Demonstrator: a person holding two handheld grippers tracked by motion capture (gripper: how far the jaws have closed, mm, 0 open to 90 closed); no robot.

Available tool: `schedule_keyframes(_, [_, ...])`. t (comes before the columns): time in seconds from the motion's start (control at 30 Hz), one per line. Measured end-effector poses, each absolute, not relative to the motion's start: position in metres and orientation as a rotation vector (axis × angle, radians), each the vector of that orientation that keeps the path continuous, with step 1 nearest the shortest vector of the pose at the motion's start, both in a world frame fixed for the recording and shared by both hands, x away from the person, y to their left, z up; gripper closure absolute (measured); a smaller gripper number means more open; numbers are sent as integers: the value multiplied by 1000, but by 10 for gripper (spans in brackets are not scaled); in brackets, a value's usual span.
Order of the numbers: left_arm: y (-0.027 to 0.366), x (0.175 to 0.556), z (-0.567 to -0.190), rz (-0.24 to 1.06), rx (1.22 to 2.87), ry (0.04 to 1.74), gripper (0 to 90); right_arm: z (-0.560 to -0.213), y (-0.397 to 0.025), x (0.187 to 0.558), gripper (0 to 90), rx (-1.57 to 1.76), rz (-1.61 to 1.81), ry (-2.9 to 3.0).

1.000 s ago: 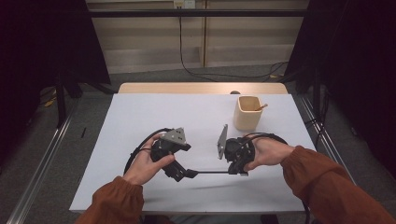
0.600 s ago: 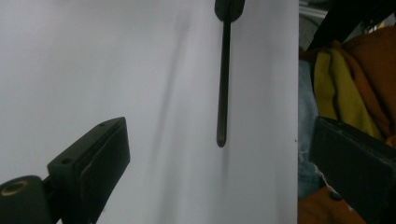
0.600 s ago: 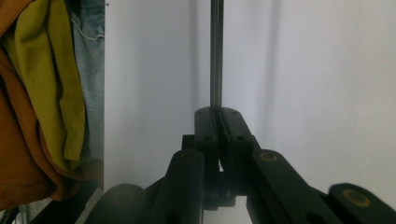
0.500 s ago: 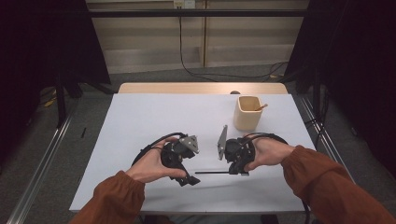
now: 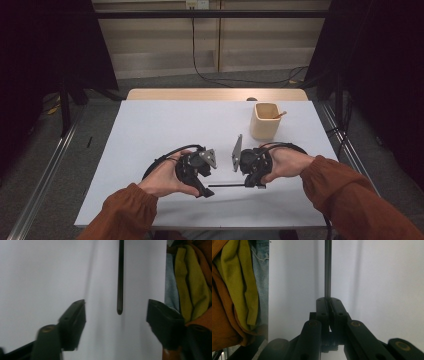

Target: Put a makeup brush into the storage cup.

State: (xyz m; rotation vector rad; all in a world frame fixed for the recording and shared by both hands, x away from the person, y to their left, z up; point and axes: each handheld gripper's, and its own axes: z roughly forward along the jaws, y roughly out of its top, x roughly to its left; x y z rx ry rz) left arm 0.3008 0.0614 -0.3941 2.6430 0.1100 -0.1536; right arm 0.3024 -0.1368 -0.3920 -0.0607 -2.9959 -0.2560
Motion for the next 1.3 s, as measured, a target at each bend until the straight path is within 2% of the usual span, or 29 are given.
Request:
schedule_keyframes(0.03, [61, 302, -395, -169, 2641, 120, 492, -393, -136, 303, 860, -54, -259, -2998])
schedule_keyframes(0.07, [61, 302, -395, -169, 2641, 120, 522, -393, -136, 303, 860, -54, -259, -2998])
schedule_keyframes(0.1, [60, 303, -395, -183, 2636, 119, 522, -393, -136, 303, 861, -51, -262, -2995])
schedule_keyframes(0.13, [60, 303, -396, -194, 2639, 118, 562, -393, -136, 303, 861, -47, -264, -2995])
schedule_keyframes(0.27, [57, 302, -399, -224, 2645, 138, 574, -394, -136, 303, 861, -45, -269, -2998])
schedule_keyframes(0.5, [54, 305, -401, -247, 2638, 128, 726, -393, -135, 303, 860, -54, -278, -2998])
schedule_keyframes(0.8, [50, 308, -405, -279, 2618, 157, 781, -393, -134, 304, 861, -37, -288, -2994])
schedule_keyframes(0.93, [48, 309, -406, -284, 2624, 151, 834, -392, -133, 304, 861, -48, -293, -3000])
schedule_keyframes(1.3, [48, 312, -407, -331, 2604, 170, 851, -390, -137, 303, 857, -40, -299, -3015])
